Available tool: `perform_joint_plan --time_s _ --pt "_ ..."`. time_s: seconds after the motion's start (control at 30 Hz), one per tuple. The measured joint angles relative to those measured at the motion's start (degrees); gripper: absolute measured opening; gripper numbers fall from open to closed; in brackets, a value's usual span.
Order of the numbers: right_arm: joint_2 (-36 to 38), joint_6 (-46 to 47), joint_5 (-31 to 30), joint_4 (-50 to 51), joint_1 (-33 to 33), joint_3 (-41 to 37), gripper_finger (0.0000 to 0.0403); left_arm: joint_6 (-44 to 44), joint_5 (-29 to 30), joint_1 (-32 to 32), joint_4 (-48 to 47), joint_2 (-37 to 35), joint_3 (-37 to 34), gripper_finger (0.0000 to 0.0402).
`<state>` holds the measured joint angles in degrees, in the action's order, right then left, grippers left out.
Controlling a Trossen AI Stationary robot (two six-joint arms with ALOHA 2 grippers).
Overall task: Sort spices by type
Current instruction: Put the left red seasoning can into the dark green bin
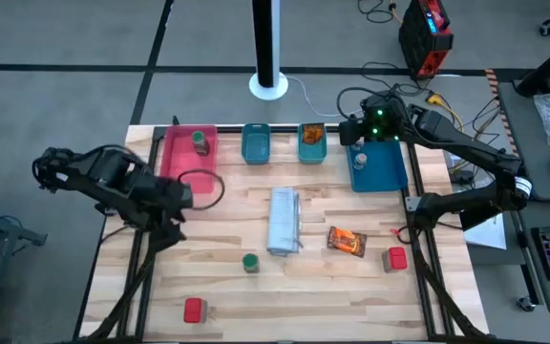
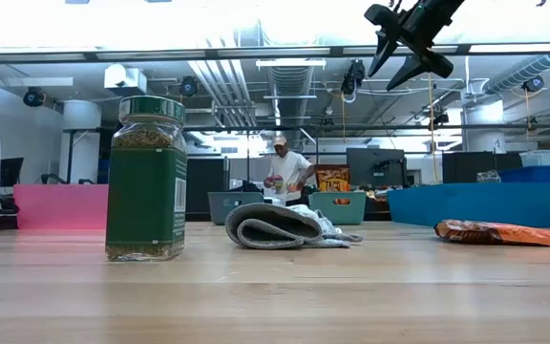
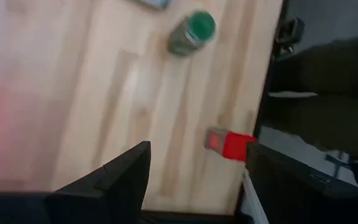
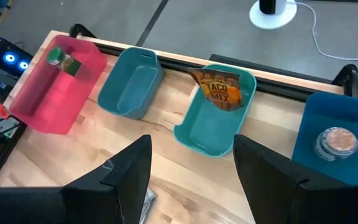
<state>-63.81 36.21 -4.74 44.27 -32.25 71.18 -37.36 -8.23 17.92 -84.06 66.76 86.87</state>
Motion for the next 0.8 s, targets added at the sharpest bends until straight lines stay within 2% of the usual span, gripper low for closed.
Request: perform_joint_plan --time_s 0.1,0.33,0.4,0.47,0.57,0.8 --pt "-0.02 0.27 0.01 -0.03 0.02 -0.02 0.0215 -9.87 -0.08 3.74 -0.06 0.33 -0.02 0.0246" --pt "-0.02 -2.04 0.0 -0.05 0.02 -0.1 0.0215 -46.43 -0.56 8.2 2.02 4.33 -0.02 0.0246" --pt "-0.02 -3.78 -0.05 -0.06 0.02 -0.09 0.0215 -51.33 0.15 10.23 5.49 6.62 -0.02 0.0246" --pt "-0.02 -6.01 -0.55 -0.11 0.02 -0.11 0.0215 -54.44 3.56 12.72 8.03 9.1 -0.02 0.0246" --pt "-0.02 -9.68 -1.34 -0.13 0.0 -0.11 0.0215 -61.9 6.18 14.79 7.84 13.07 0.0 0.0246" --pt "-0.22 -16.16 2.56 -0.07 0.0 -0.11 0.0215 -75.66 -0.03 20.16 9.18 22.82 0.22 0.0247"
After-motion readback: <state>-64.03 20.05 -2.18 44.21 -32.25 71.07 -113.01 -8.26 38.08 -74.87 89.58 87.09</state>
